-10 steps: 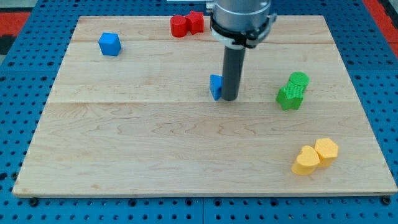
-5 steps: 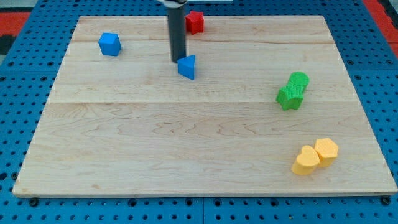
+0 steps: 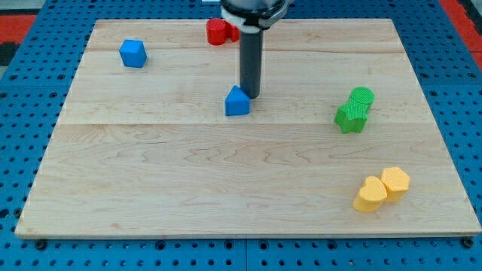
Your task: Move the blue triangle to the bottom center of the board
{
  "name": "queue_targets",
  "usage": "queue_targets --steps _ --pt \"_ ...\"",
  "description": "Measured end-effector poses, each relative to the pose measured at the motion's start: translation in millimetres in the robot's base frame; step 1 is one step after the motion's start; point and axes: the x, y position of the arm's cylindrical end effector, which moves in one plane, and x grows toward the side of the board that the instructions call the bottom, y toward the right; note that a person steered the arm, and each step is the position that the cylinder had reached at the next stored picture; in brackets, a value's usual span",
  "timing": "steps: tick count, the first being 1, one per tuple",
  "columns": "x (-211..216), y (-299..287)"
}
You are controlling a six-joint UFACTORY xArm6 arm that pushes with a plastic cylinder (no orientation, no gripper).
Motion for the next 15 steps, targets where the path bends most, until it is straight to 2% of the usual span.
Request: queue_targets --steps 2,6,7,8,9,10,11,12,13,15 --pt "64.3 -58.4" --pt "63.1 -132.5" --pt "78.2 -134.2" --pt "114.9 -94.2" --pt "135.0 -95.3" --pt "86.1 -95.3" --pt "105.0 -77.6" --pt "150.8 -75.1" --pt "113.9 -67.5" --pt "-69.2 -75.9"
